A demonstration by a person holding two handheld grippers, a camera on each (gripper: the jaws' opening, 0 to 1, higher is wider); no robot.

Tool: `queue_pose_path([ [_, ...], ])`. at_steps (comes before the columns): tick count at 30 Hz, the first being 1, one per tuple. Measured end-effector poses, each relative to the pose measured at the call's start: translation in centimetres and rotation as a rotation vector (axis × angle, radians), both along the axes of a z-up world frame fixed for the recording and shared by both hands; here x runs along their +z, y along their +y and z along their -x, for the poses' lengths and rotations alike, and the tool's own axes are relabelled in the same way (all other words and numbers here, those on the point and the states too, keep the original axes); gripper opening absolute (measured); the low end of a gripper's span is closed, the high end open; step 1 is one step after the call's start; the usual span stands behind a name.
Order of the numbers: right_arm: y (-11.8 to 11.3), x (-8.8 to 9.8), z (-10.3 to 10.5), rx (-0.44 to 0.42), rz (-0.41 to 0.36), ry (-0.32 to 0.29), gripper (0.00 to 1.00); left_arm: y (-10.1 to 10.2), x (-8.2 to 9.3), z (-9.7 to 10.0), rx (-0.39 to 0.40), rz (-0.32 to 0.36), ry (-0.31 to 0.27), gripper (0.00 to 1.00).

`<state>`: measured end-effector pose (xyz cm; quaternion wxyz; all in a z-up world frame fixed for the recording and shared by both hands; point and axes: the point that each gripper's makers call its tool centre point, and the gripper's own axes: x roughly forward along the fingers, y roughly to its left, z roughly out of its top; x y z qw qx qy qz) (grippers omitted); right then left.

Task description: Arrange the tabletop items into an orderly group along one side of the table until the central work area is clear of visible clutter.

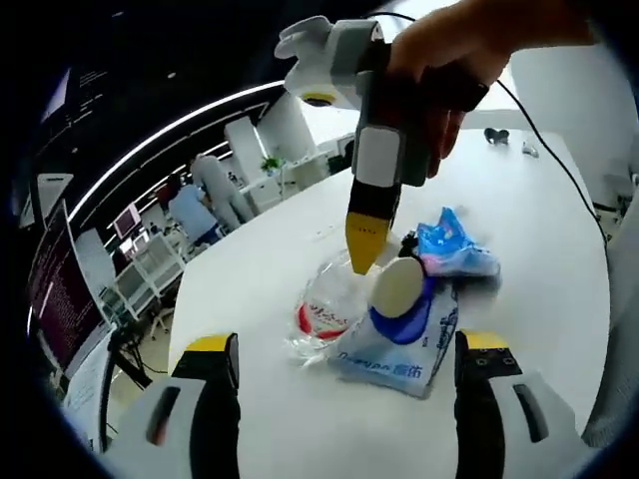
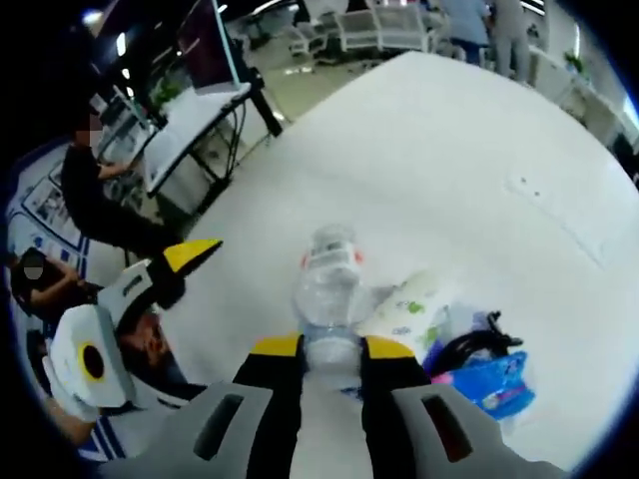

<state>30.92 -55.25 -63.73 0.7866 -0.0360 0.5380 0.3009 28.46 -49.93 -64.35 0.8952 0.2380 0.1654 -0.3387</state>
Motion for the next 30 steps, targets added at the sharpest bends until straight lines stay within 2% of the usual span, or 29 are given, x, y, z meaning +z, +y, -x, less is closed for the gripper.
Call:
queue_pose_path([
  [8,0.2,0.9,-0.7,0.031,0.015,0.0,0.18,0.3,-1.1,-2.4,-0.047,-0.03,0.02,0.86],
  [14,0.5,1.4,-1.2,0.048,0.022,-0.003,0.18,0.4,-2.1,-3.3,-0.08,-0.057,0.038,0.82],
  [30,2.7,3.2,-3.7,0.093,0.021,-0.024,0.18,-0.1,-2.6,-6.7,-0.072,-0.023,0.04,0.71],
])
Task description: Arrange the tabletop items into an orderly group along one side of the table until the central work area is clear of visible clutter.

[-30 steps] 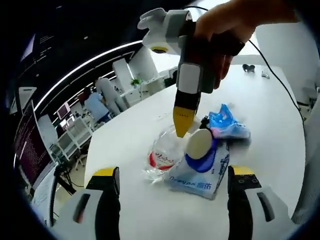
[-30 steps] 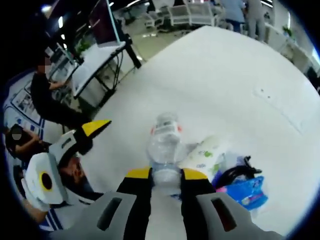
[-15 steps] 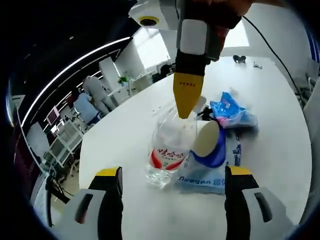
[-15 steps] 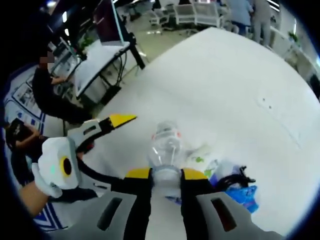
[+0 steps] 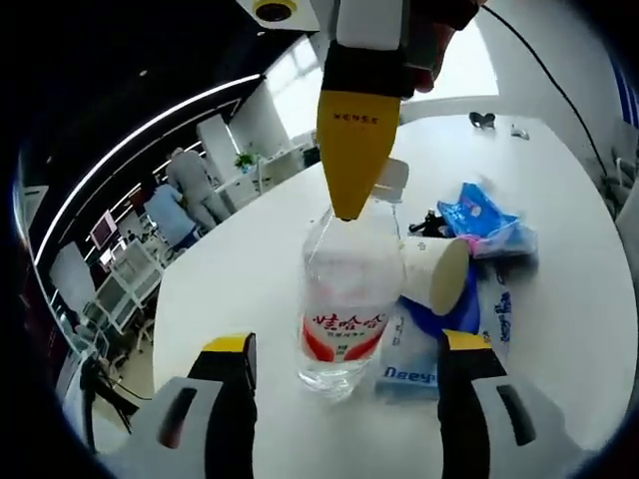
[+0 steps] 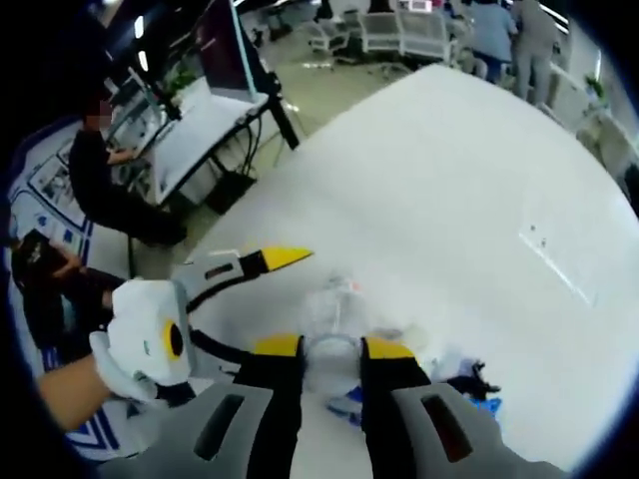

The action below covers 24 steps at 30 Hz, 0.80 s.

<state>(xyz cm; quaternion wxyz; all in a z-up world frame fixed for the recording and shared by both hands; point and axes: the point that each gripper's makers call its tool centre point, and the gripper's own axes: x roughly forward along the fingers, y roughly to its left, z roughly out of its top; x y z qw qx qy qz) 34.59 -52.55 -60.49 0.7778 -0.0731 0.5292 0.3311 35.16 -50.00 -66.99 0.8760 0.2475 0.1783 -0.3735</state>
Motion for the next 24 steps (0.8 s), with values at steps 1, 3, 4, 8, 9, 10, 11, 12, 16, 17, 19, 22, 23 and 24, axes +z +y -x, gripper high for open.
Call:
queue_pose_path([
  [1,0.1,0.1,-0.1,0.002,0.0,-0.002,0.18,0.0,0.0,-0.1,0.005,0.01,0.002,0.71],
  [3,0.5,0.3,-0.7,0.003,-0.003,-0.006,0.18,-0.1,0.1,-0.5,0.017,0.036,0.001,0.69],
  [4,0.6,0.4,-0.9,0.002,-0.005,-0.009,0.18,-0.1,0.2,-0.5,0.023,0.043,0.0,0.68],
  [8,1.5,0.7,-1.7,0.008,-0.01,-0.021,0.18,0.1,0.3,-1.0,0.049,0.075,0.008,0.67],
  [9,1.6,0.8,-1.8,0.009,-0.011,-0.025,0.18,0.2,0.3,-1.1,0.054,0.082,0.011,0.67],
  [10,1.9,0.9,-2.0,0.01,-0.013,-0.028,0.18,0.3,0.2,-1.1,0.062,0.091,0.015,0.67],
  [11,2.0,1.0,-2.2,0.01,-0.014,-0.031,0.18,0.4,0.1,-1.2,0.068,0.095,0.018,0.66],
  [12,2.3,1.0,-2.4,0.01,-0.015,-0.036,0.18,0.5,0.1,-1.2,0.073,0.099,0.019,0.66],
  [16,3.1,1.2,-3.1,0.008,-0.022,-0.057,0.18,1.2,0.0,-1.6,0.107,0.141,0.032,0.65],
  [17,3.2,1.2,-3.2,0.007,-0.024,-0.06,0.18,1.4,0.0,-1.6,0.115,0.145,0.035,0.65],
  [19,3.6,1.3,-3.5,0.005,-0.029,-0.066,0.18,1.8,0.1,-1.8,0.14,0.169,0.039,0.64],
  [22,4.1,1.4,-4.0,0.002,-0.038,-0.079,0.18,2.3,0.2,-1.9,0.16,0.197,0.043,0.63],
  [23,4.3,1.5,-4.1,-0.003,-0.044,-0.083,0.18,2.5,0.2,-1.9,0.169,0.2,0.044,0.64],
  [24,4.4,1.5,-4.2,-0.007,-0.048,-0.084,0.18,2.6,0.1,-1.9,0.175,0.201,0.045,0.64],
])
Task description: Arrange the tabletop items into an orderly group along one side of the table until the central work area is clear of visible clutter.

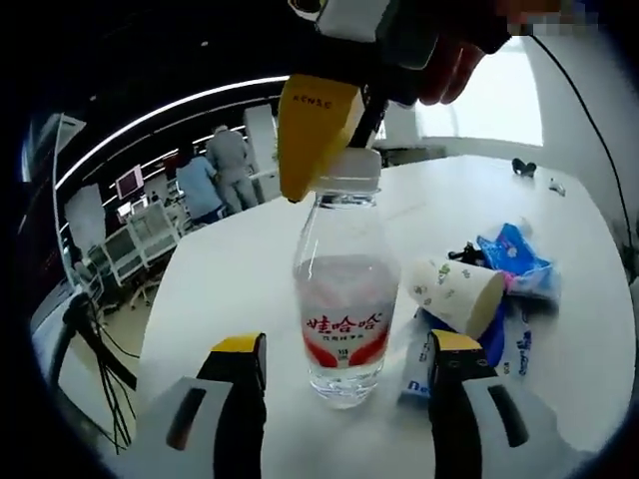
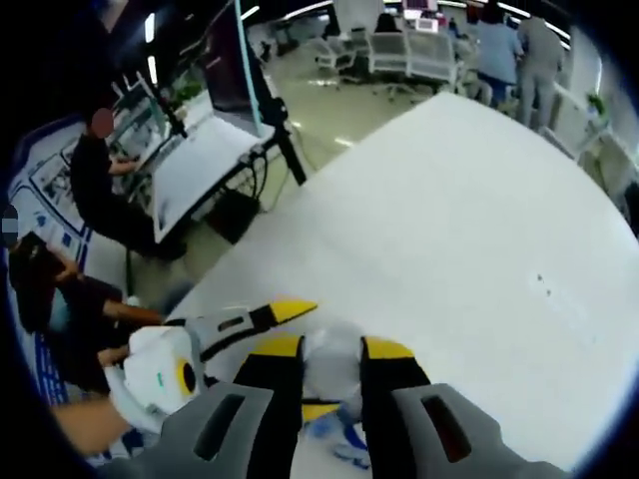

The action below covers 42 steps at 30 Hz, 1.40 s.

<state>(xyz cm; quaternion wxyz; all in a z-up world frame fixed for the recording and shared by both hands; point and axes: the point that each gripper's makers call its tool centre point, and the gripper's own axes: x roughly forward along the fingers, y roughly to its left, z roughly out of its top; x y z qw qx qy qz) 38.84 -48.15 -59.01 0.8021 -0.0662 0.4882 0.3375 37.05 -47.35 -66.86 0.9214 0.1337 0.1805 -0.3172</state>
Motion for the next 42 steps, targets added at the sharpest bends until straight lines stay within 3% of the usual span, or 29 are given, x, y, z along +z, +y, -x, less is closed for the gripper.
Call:
queue_pose_path([
  [14,2.3,0.3,-1.2,-0.027,-0.054,-0.033,0.17,1.2,-0.3,0.8,0.046,0.048,0.019,0.68],
  [25,3.9,0.5,-2.0,-0.022,-0.103,-0.059,0.16,2.2,0.6,1.7,0.071,0.072,0.018,0.7],
  [28,4.6,0.8,-2.0,0.003,-0.138,-0.072,0.1,2.4,0.9,2.1,0.085,0.09,0.017,0.71],
  [30,5.0,1.5,-2.3,0.002,-0.162,-0.108,0.15,2.6,1.1,2.4,0.093,0.097,0.017,0.71],
  [33,5.5,1.8,-2.0,0.029,-0.18,-0.113,0.2,2.8,1.2,3.0,0.109,0.115,0.018,0.71],
  [42,3.9,2.2,-2.3,0.035,-0.206,-0.196,0.28,3.2,1.2,4.7,0.146,0.144,0.028,0.72],
])
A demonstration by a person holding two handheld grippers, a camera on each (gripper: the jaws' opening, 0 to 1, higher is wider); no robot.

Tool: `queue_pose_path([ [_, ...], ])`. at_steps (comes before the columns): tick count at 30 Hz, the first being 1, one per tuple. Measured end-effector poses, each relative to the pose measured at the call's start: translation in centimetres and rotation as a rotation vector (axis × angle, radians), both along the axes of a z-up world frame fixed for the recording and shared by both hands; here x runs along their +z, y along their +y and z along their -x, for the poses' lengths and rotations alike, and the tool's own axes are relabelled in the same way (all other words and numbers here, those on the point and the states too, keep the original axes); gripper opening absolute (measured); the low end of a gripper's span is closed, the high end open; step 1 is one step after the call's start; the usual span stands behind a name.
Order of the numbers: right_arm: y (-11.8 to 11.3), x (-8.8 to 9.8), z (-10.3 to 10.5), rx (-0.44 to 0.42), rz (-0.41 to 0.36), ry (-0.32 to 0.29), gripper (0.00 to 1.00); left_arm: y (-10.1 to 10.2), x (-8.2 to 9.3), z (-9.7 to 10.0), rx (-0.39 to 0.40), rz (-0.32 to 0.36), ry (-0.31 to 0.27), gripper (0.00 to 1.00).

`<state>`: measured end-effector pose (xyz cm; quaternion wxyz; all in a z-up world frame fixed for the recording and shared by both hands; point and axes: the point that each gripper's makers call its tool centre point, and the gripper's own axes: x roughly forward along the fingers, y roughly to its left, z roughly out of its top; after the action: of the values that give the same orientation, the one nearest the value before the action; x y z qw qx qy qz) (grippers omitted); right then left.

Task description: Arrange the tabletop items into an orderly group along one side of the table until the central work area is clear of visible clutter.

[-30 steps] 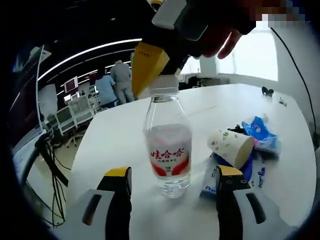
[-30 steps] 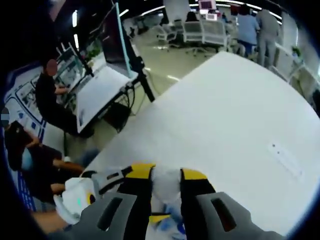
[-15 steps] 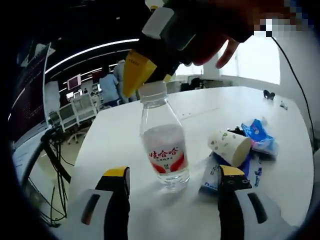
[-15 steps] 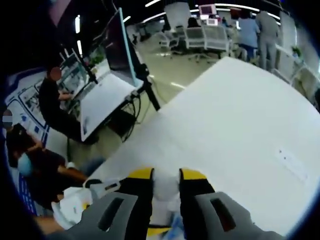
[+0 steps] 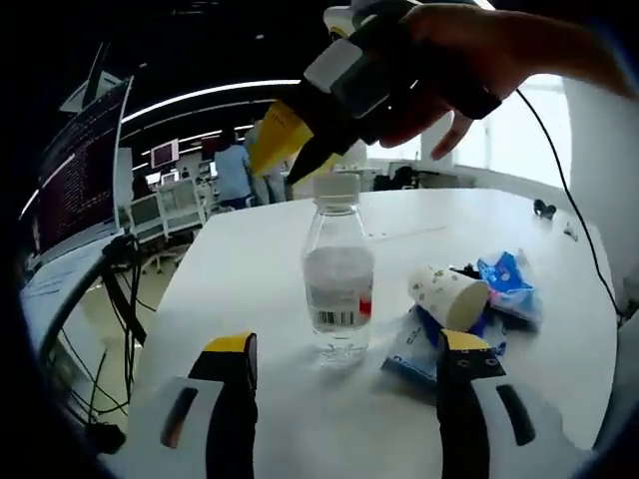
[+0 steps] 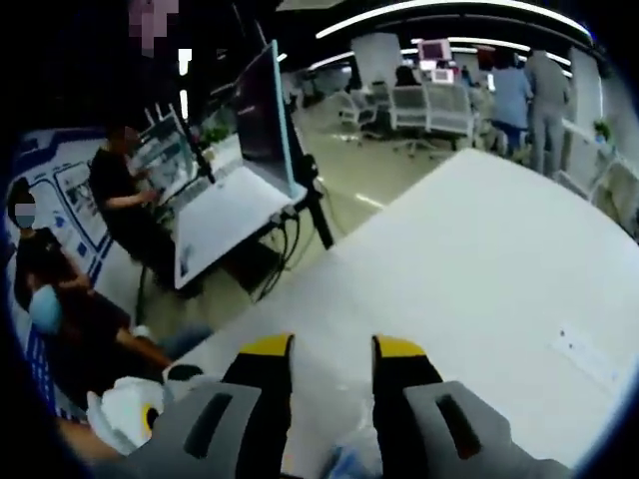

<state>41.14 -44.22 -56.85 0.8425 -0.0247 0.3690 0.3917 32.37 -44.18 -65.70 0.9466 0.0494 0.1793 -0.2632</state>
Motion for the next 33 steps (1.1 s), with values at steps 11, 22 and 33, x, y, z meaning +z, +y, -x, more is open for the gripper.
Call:
queue_pose_path([
  [11,-2.9,1.1,-0.8,0.0,-0.091,-0.044,0.4,-0.1,1.0,3.2,0.043,0.04,-0.001,0.74],
  [22,-5.5,-0.3,0.8,0.131,-0.09,-0.095,0.58,-0.6,1.7,7.2,0.059,0.04,-0.004,0.76],
  [33,-5.1,-3.4,2.4,0.346,0.042,-0.118,0.65,-0.7,2.7,11.0,0.091,0.019,-0.018,0.8],
])
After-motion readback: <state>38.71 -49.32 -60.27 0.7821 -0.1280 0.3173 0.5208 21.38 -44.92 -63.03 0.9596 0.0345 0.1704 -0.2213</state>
